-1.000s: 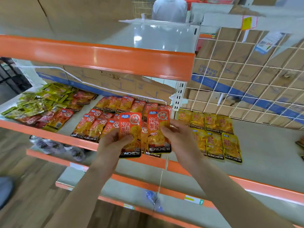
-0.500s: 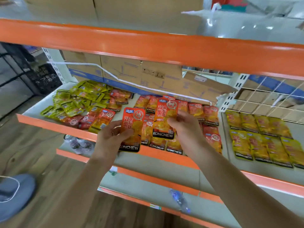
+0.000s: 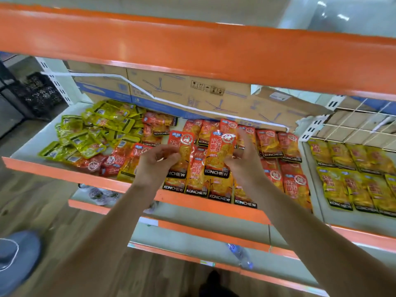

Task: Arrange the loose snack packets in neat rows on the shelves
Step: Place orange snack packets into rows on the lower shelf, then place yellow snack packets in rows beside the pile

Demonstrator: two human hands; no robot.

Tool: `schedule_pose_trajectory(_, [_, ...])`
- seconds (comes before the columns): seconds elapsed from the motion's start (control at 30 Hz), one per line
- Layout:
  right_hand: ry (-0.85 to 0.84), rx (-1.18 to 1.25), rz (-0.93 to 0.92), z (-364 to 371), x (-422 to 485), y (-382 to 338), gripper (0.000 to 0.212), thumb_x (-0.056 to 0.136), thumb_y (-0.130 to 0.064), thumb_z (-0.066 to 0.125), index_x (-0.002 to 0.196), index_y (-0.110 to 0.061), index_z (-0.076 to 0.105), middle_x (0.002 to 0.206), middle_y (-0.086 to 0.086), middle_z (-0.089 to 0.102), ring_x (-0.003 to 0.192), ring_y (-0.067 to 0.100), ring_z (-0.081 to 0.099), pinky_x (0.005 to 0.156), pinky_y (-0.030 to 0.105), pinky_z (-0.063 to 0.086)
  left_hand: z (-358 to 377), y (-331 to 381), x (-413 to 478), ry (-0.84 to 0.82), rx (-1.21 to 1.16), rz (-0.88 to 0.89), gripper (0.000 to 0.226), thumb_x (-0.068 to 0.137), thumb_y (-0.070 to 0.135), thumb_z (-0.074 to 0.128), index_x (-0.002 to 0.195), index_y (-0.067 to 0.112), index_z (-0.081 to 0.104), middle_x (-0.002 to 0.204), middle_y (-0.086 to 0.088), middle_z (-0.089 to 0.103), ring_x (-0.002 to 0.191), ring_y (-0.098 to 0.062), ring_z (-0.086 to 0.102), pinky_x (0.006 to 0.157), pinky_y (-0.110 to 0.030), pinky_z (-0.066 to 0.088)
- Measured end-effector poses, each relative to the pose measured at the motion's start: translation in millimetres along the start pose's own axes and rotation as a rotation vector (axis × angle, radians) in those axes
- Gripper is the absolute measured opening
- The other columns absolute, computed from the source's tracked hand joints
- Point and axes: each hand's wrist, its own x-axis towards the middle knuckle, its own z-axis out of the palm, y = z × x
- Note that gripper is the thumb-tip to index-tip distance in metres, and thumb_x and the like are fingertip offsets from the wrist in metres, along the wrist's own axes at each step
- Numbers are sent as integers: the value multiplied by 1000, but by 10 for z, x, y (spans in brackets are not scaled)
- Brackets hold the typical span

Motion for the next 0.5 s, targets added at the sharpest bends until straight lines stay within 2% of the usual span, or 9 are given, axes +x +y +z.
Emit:
schedule_pose_trajectory(0.07, [-32,-77,-50,42,130,13,64,88,9,52,135,-34,51,113,15,62,42,8,38,38,22,32,19,10,112,-22,14,-7,25,87,5,73,86,30,74,85,12,72,75,1,66,69,-11,48])
schedule_pose_trajectory(0.13, [-69,-144,-64,90,229,-15,49,89,8,51,125,-23,62,116,5,60,37,4,34,37,20,30,12,12,217,-58,36,-16,25,88,6,73,90,31,73,91,14,72,80,3,65,70,-8,47])
schedule_pose_trajectory(0.2, [-114,-160,-43,123,320,-43,41,91,7,50,120,-19,63,113,-3,59,36,1,35,36,19,30,-14,6,327,-113,54,-21,27,88,7,72,96,33,72,97,13,71,86,0,65,73,-12,47])
schedule_pose_trajectory(0.3, [-119,-207,-5,186,417,-82,42,90,7,51,119,-22,60,107,-3,60,52,6,47,41,20,35,-58,5,521,-183,153,-25,33,89,6,72,105,34,70,108,14,69,91,-1,64,72,-15,47])
schedule_pose_trajectory(0.4, [-80,-289,-12,266,549,-86,46,86,8,52,118,-23,59,106,0,60,64,12,50,50,23,40,-78,-41,752,-248,254,-10,39,86,5,75,111,33,69,113,6,69,87,-4,62,71,-15,47])
schedule_pose_trajectory(0.5, [-30,-390,-54,361,724,-23,50,87,5,52,128,-22,57,116,-1,59,68,8,52,50,16,40,-62,-124,991,-296,388,58,43,84,8,78,122,28,69,117,6,68,100,-8,62,90,-23,50])
